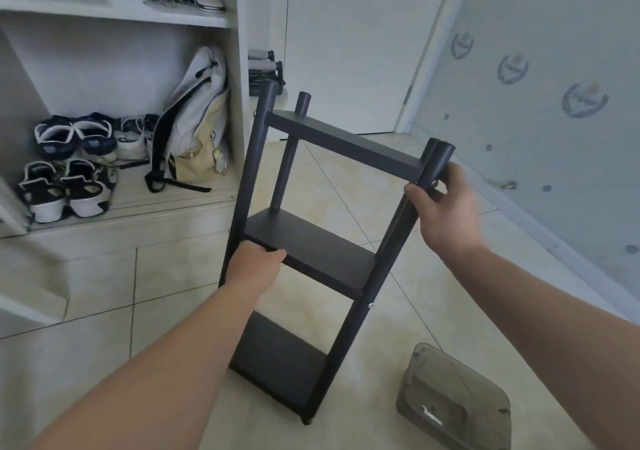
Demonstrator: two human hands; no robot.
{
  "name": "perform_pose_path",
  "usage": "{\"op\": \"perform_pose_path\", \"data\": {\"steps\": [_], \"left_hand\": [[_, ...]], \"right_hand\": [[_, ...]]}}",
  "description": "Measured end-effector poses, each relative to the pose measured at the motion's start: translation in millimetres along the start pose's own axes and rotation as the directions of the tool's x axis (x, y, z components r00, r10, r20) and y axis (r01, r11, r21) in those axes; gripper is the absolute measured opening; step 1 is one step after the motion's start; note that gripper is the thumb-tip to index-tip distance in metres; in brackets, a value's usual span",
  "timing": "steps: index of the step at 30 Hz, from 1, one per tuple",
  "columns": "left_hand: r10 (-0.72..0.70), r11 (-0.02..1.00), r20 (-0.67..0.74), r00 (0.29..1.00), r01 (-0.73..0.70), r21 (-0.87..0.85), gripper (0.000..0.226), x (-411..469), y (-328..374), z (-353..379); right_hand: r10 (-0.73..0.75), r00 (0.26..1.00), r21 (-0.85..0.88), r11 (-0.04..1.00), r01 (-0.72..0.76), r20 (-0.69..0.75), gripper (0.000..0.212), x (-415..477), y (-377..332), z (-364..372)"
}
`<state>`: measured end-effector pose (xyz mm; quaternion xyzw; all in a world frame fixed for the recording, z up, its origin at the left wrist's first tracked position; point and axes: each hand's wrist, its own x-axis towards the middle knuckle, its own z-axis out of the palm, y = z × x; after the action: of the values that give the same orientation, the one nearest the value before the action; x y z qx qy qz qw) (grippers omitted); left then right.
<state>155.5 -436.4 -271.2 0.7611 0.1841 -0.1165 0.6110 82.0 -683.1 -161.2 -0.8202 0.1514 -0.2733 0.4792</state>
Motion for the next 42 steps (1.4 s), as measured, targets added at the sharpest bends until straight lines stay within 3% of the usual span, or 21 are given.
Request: {"op": "perform_pose_path", "data": {"steps": [1,3,5,6,8,10,15,23,32,36,42], "left_hand": [[0.127,0.988,-0.068,0.99,-0.12,0.096,0.025,-2.1,8.2,-11.2],[0.258,0.948,-0.176,0.95,-0.215,0.234,0.039,7.9,19.2,-27.7],[0.392,0.908,-0.276,0.877,-0.321,0.269,0.052,13.3,29.1,-41.7],[0.43,0.896,-0.297,0.853,-0.361,0.26,0.054,14.5,32.2,-47.5],[0.471,0.873,-0.208,0.857,-0.418,0.252,0.046,14.8,33.7,-57.3],[0.475,0.859,-0.106,0.874,-0.435,0.269,0.034,14.7,30.1,-62.8],[0.484,0.852,-0.077,0.871,-0.45,0.267,0.033,10.5,28.3,-73.8],[0.459,0.882,-0.173,0.872,-0.423,0.208,0.034,11.8,17.1,-69.7],[0.441,0.891,-0.194,0.876,-0.402,0.21,0.029,12.4,17.6,-65.9],[0.389,0.908,-0.167,0.906,-0.346,0.236,0.036,6.3,18.2,-64.5],[0.211,0.929,-0.066,0.975,-0.179,0.324,0.063,-9.9,10.8,-62.7]], "right_hand": [[-0.012,1.0,-0.006,1.0,0.012,0.017,0.029,-1.1,-1.3,-0.7],[-0.034,0.999,-0.005,0.999,0.034,0.041,0.029,-2.6,-3.6,-2.3],[-0.05,0.996,-0.011,0.999,0.051,0.071,0.027,-3.2,-5.3,-2.9],[-0.058,0.995,-0.021,0.998,0.06,0.084,0.026,-2.9,-6.4,-2.8],[-0.066,0.992,-0.039,0.997,0.07,0.103,0.026,-1.1,-7.3,-2.5],[-0.065,0.991,-0.041,0.997,0.07,0.114,0.026,1.8,-8.2,-2.0],[-0.051,0.991,-0.07,0.996,0.06,0.123,0.031,14.7,-17.3,3.0],[-0.022,0.996,-0.192,0.981,0.039,0.09,0.028,22.7,-13.2,22.8],[0.049,0.998,-0.213,0.976,-0.04,0.036,0.029,36.3,-12.5,43.3],[0.093,0.993,-0.254,0.965,-0.073,0.068,0.029,30.8,-13.0,41.3],[0.154,0.975,-0.269,0.957,-0.108,0.158,0.056,-9.1,-17.9,32.2]]}}
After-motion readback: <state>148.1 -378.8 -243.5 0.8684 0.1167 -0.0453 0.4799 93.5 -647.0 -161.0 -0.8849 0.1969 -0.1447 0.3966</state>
